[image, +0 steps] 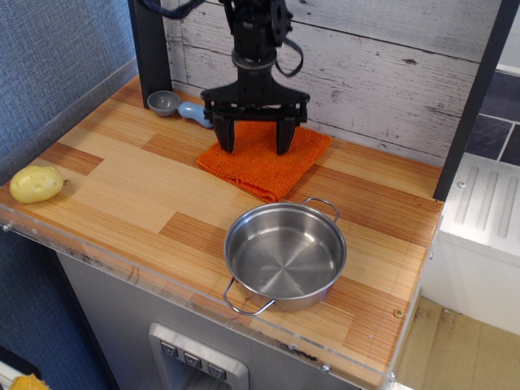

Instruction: Pull the red rectangle near the edge of the table.

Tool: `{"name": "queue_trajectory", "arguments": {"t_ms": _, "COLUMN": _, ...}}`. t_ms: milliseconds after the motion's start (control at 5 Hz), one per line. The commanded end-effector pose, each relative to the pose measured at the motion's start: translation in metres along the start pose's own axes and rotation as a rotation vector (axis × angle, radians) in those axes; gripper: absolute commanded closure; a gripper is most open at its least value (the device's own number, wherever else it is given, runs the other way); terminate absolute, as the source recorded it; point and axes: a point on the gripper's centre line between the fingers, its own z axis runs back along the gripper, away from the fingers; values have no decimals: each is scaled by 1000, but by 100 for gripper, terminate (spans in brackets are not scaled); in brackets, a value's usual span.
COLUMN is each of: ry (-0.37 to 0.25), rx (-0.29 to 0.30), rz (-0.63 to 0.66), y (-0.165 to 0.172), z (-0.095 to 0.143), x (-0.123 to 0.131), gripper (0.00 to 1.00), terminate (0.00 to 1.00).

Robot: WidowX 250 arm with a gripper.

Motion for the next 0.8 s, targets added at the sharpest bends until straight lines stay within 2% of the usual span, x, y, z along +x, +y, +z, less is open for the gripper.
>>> {"name": "queue_trajectory", "arguments": {"t_ms": 0, "ry": -25, "rx": -31, "rz": -6, "y": -8, "z": 4, "x": -1, "gripper": 0, "terminate": 0}}
{"name": "queue_trajectory", "arguments": {"t_ms": 600, "ry": -24, "rx": -65, "rz": -101, "y": -38, "z": 6, "x": -19, "gripper": 0, "terminate": 0}}
